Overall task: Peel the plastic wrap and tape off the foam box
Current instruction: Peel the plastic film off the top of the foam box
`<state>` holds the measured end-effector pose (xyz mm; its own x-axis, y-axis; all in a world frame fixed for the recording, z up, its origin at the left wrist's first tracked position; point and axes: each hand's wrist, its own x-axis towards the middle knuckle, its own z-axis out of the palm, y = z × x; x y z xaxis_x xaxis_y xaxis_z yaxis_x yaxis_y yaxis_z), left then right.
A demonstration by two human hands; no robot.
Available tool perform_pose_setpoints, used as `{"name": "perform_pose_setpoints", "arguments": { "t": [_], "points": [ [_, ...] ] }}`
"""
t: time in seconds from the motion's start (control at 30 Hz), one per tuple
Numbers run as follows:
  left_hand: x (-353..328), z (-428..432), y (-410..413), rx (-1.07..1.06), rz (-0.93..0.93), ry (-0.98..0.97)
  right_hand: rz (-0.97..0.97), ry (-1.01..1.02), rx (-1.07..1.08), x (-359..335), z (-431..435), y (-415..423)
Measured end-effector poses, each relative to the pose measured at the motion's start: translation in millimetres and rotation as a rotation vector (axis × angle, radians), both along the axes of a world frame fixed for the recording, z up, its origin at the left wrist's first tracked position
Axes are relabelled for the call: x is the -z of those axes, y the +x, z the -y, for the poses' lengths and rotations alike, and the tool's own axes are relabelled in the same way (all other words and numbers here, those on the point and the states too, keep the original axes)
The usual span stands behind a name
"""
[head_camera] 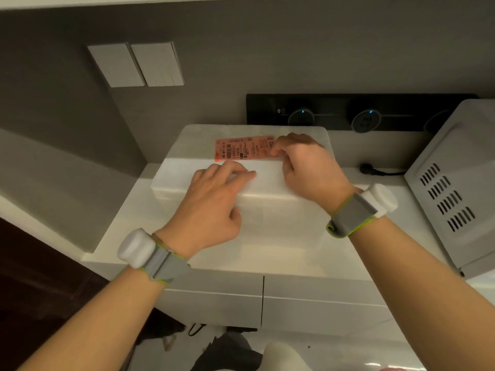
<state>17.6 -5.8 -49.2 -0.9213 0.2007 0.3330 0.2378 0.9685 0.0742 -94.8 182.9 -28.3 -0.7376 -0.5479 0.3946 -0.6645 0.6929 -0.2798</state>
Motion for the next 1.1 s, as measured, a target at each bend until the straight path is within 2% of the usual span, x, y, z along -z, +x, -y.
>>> {"name": "perform_pose_setpoints", "arguments": {
  "t": [0.07, 0.2, 0.33, 0.5, 1.1],
  "points": [
    [-8, 11, -8, 0.059, 0.046, 0.032, -0.043, -0.147, -0.005, 3, 2, 19],
    [-16, 26, -21, 0.16, 0.133, 0.187, -0.127, -0.593, 0.033, 30, 9, 83],
    [-14, 33, -25, 0.21, 0.204, 0.32, 0.071, -0.781, 0.231, 67, 26, 128],
    [-12, 34, -22, 0.224, 0.168, 0.32, 0.192, -0.857, 0.384, 81, 49, 142],
    [-13, 38, -20, 0.218, 0.222, 0.273, 0.194, -0.946, 0.551, 84, 80, 155]
  ]
}}
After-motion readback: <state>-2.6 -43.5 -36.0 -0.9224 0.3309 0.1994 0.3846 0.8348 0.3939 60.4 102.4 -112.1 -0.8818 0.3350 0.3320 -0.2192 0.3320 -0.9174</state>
